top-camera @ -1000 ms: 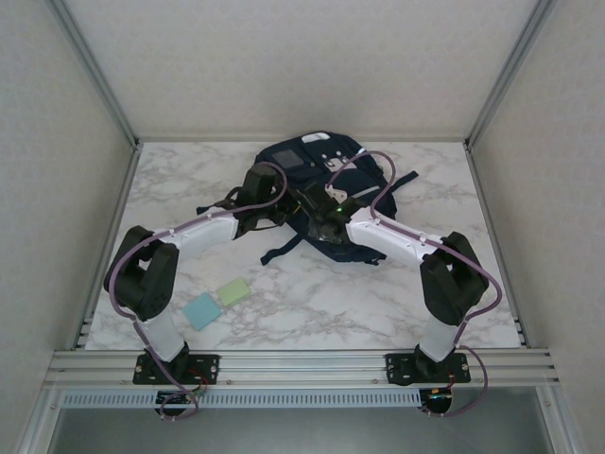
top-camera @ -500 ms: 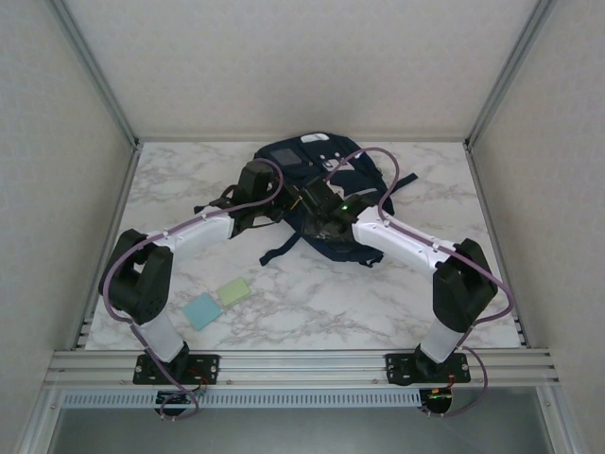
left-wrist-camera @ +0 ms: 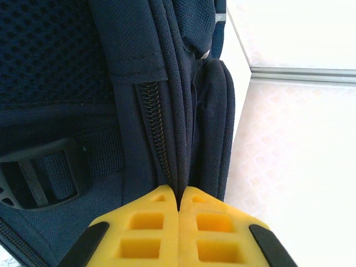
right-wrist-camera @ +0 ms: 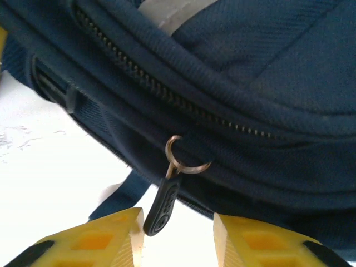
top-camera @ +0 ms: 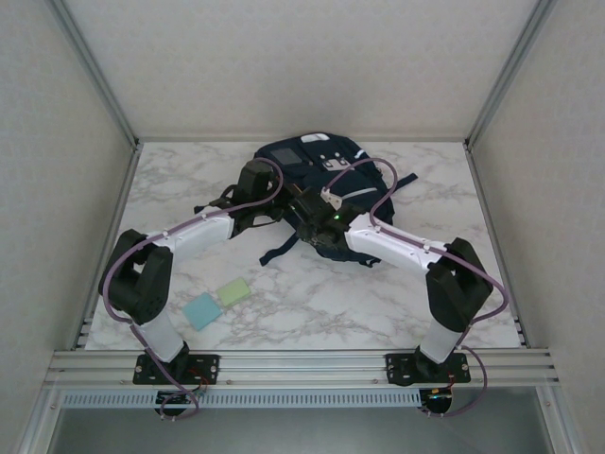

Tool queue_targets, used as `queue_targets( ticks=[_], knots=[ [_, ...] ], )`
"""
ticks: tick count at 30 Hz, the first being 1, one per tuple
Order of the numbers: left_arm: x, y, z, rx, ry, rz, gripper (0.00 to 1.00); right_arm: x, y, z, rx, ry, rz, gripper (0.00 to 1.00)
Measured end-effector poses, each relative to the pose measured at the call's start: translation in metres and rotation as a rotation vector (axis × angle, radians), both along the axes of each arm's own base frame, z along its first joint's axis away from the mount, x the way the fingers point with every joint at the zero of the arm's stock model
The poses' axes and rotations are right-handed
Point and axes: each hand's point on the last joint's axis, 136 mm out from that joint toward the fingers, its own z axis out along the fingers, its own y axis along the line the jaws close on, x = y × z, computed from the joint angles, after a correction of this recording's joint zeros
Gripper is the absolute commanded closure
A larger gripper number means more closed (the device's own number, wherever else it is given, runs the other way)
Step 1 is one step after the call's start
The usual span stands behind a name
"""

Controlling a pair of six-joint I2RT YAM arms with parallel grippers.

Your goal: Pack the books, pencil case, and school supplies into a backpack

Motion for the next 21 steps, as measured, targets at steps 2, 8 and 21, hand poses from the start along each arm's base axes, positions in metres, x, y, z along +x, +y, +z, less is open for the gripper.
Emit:
queue_targets(
  ticks=[2,8,21],
  knots=[
    [-0.001,0.001,-0.001,0.001,0.001,0.000,1.00,0.003,-0.003,-0.007,-0.019,0.007,-0.014,0.74],
    [-0.002,0.002,-0.002,0.005,0.001,0.004,1.00,0.008,-0.009,-0.014,-0.046,0.008,-0.026,1.00],
    [0.005,0.024,-0.006,0.045,-0.019,-0.059,1.00,-0.009,-0.037,-0.010,-0.041,0.110,0.330,1.00]
  ],
)
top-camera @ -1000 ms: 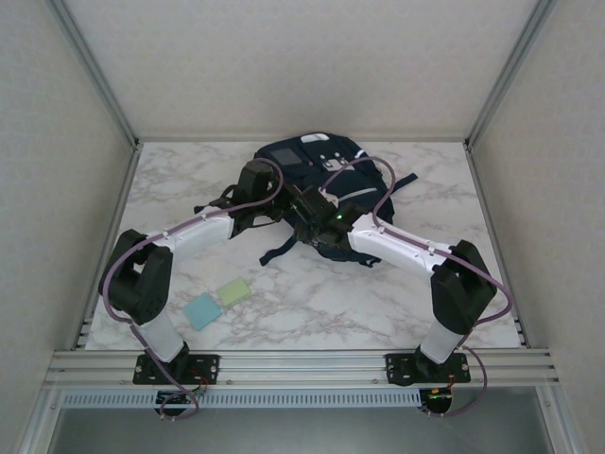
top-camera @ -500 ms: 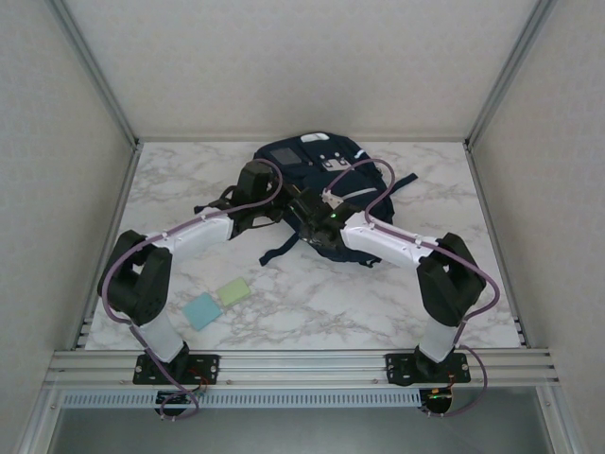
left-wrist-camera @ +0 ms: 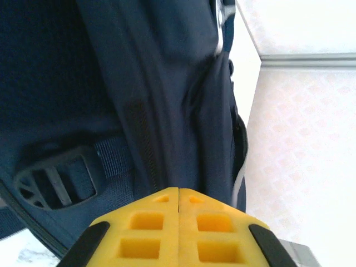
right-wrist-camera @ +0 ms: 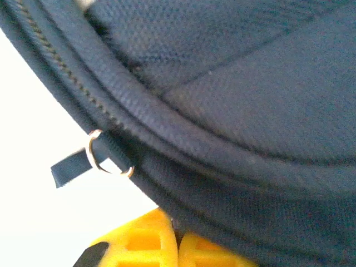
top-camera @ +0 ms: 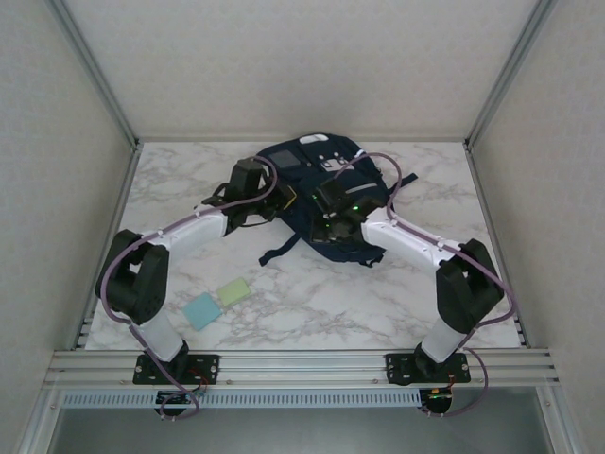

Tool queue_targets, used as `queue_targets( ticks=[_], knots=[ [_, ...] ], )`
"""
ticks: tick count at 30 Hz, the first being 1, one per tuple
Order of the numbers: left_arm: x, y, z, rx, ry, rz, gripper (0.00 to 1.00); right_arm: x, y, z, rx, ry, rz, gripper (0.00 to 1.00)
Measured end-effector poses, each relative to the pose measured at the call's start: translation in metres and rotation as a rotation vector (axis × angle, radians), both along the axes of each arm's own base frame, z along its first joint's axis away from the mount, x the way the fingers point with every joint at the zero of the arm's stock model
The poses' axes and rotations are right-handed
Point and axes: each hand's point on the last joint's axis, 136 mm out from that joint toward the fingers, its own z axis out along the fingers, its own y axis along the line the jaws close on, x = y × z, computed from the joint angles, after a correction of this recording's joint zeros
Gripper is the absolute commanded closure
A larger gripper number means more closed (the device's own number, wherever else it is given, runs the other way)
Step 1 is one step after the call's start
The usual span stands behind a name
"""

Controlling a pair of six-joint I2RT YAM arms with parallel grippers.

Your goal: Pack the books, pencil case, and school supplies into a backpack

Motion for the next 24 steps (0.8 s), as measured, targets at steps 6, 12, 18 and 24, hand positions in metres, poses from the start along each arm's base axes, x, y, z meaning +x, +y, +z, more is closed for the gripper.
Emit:
queue_targets(
  ticks=[6,12,18,24],
  knots=[
    [0.031,0.036,0.019,0.034,-0.075,0.051,1.00,-0.016,-0.066,-0.028,-0.053,0.169,0.039,1.00],
    [0.036,0.035,0.026,0.051,-0.096,0.039,0.83,-0.016,-0.065,-0.023,0.065,0.221,0.069,1.00],
    [0.014,0.012,0.014,0.033,-0.034,0.006,0.24,-0.009,-0.026,-0.001,0.252,0.239,0.117,1.00],
    [-0.030,-0.034,-0.009,0.006,0.075,-0.064,0.24,0.001,0.009,0.029,0.358,0.229,0.168,1.00]
  ],
)
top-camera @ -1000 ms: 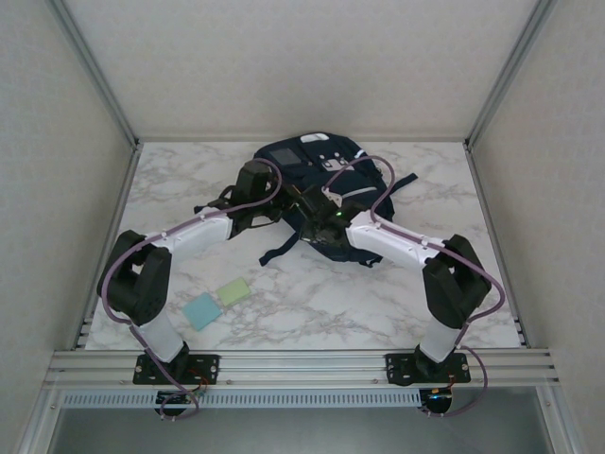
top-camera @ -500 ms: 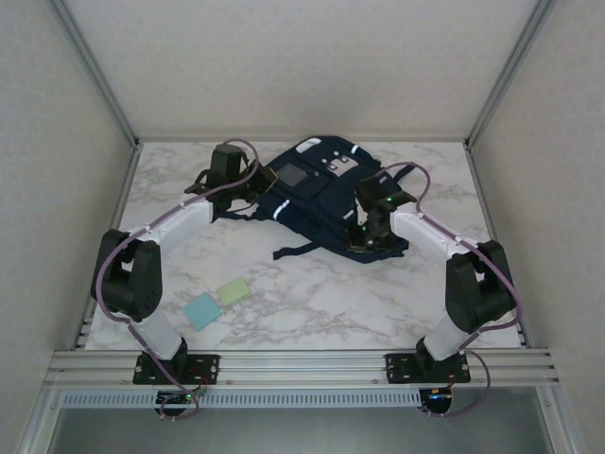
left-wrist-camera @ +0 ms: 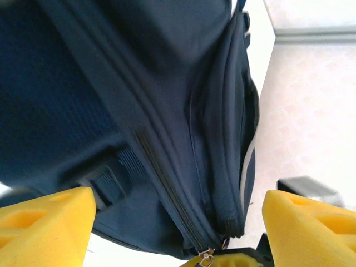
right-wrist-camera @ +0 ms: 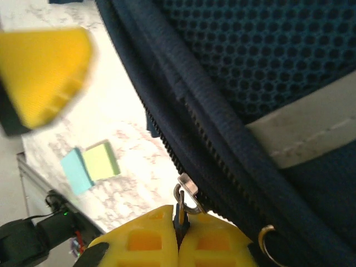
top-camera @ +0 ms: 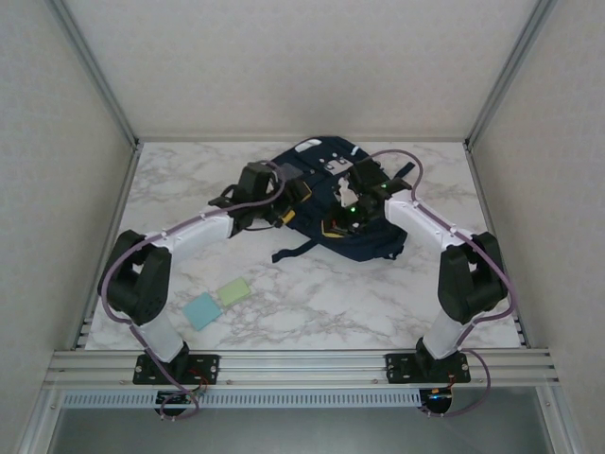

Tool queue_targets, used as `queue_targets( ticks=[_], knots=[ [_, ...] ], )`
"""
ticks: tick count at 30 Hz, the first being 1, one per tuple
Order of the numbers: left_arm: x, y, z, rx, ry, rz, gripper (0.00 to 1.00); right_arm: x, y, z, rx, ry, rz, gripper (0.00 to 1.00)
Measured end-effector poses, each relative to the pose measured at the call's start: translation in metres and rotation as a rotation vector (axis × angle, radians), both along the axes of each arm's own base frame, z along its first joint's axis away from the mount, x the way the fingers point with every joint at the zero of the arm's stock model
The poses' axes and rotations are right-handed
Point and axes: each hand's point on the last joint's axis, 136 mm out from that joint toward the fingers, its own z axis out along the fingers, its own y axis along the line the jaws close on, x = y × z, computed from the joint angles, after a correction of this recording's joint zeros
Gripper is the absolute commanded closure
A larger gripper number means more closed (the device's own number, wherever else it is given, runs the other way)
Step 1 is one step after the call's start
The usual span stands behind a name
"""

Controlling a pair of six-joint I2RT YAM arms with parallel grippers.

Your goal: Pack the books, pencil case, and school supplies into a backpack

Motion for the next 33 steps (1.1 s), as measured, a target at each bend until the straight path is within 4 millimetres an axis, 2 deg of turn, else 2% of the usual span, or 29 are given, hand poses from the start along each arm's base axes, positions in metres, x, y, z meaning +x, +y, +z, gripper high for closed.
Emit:
queue_targets(
  ticks=[2,3,5,7,14,20,23,29,33],
  knots=[
    [-0.002,-0.012,-0.005,-0.018,0.015,-0.005,0.30,-0.002,0.005,0.003,0.014,0.007,0.008,1.00],
    [-0.001,-0.015,-0.010,-0.022,0.023,-0.002,0.36,-0.004,0.007,0.003,0.015,0.013,0.009,1.00],
    [0.004,-0.018,-0.023,-0.016,0.045,0.011,0.63,-0.006,0.008,0.001,0.017,0.023,0.006,1.00],
    [0.014,-0.023,-0.033,-0.011,0.049,0.024,1.00,-0.010,0.006,-0.006,0.011,0.041,0.004,1.00],
    [0.019,-0.023,-0.046,0.024,0.064,0.006,1.00,-0.026,-0.017,-0.030,-0.086,0.061,0.021,1.00],
    [0.020,-0.009,-0.048,0.074,0.025,-0.066,1.00,-0.032,-0.057,-0.043,-0.194,0.084,0.004,1.00],
    [0.022,0.003,-0.046,0.099,0.005,-0.098,1.00,-0.027,-0.084,-0.049,-0.265,0.102,-0.026,1.00],
    [0.024,0.022,-0.049,0.135,-0.009,-0.157,1.00,0.002,-0.124,-0.055,-0.440,0.090,-0.064,1.00],
    [0.032,0.035,-0.043,0.145,-0.017,-0.183,1.00,0.014,-0.126,-0.064,-0.459,0.096,-0.054,1.00]
  ],
)
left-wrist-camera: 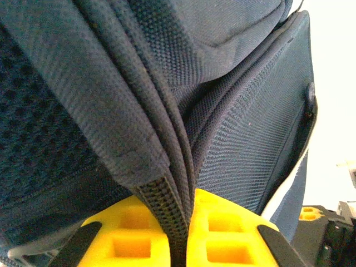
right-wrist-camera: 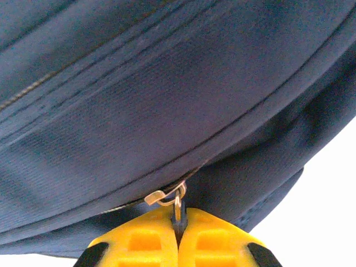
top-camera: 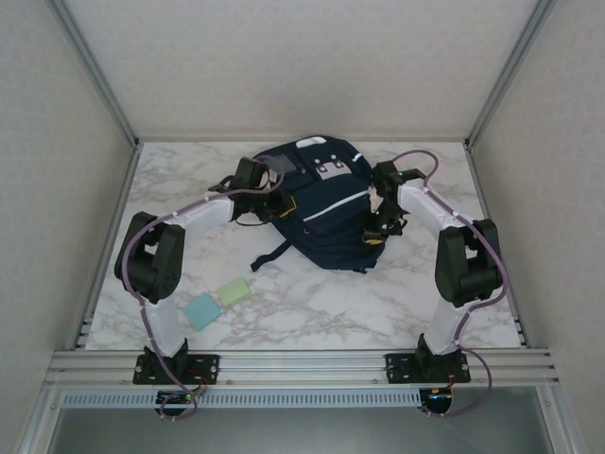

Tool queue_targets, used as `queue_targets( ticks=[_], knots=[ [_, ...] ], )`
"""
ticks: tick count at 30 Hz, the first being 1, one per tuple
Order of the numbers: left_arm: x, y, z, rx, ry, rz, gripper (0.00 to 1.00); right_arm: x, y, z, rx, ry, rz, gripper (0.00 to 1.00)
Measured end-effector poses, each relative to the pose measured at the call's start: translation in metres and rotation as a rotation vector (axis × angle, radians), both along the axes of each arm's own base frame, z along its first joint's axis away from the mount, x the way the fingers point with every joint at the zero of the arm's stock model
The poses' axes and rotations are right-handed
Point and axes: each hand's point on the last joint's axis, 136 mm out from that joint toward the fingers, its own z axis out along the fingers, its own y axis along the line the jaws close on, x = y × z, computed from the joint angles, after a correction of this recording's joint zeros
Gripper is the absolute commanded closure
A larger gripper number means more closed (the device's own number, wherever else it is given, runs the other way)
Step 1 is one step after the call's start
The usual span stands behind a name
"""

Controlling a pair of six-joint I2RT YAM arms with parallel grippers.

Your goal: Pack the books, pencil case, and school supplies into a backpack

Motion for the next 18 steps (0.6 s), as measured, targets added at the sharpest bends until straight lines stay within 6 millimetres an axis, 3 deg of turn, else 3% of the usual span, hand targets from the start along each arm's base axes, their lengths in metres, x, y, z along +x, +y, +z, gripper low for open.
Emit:
queue_targets(
  ticks=[3,4,5,6,7,9,11,14,18],
  knots=[
    [0.014,0.008,0.003,0.014,0.001,-0.009,1.00,0.001,0.015,-0.005,0.036,0.002,0.037,1.00],
    [0.020,0.011,0.004,0.019,-0.001,-0.008,0.92,0.001,0.022,-0.006,0.050,-0.005,0.054,1.00],
    [0.028,0.015,0.003,0.028,0.003,-0.003,0.76,0.002,0.031,-0.008,0.067,-0.011,0.070,1.00],
    [0.036,0.018,0.003,0.036,0.008,0.003,0.53,0.002,0.041,-0.009,0.088,-0.018,0.091,1.00],
    [0.048,0.022,0.004,0.045,0.001,0.022,0.38,0.002,0.050,-0.011,0.105,-0.024,0.107,1.00],
    [0.075,0.035,0.010,0.069,-0.031,0.079,0.19,0.002,0.072,-0.017,0.128,-0.030,0.153,1.00],
    [0.085,0.048,0.015,0.095,-0.045,0.124,0.04,0.001,0.091,-0.023,0.145,-0.029,0.190,1.00],
    [0.082,0.070,0.023,0.135,-0.058,0.204,0.02,-0.001,0.119,-0.029,0.164,-0.029,0.231,1.00],
    [0.031,0.085,0.026,0.121,-0.014,0.281,0.02,-0.001,0.142,-0.029,0.196,-0.027,0.254,1.00]
  ],
)
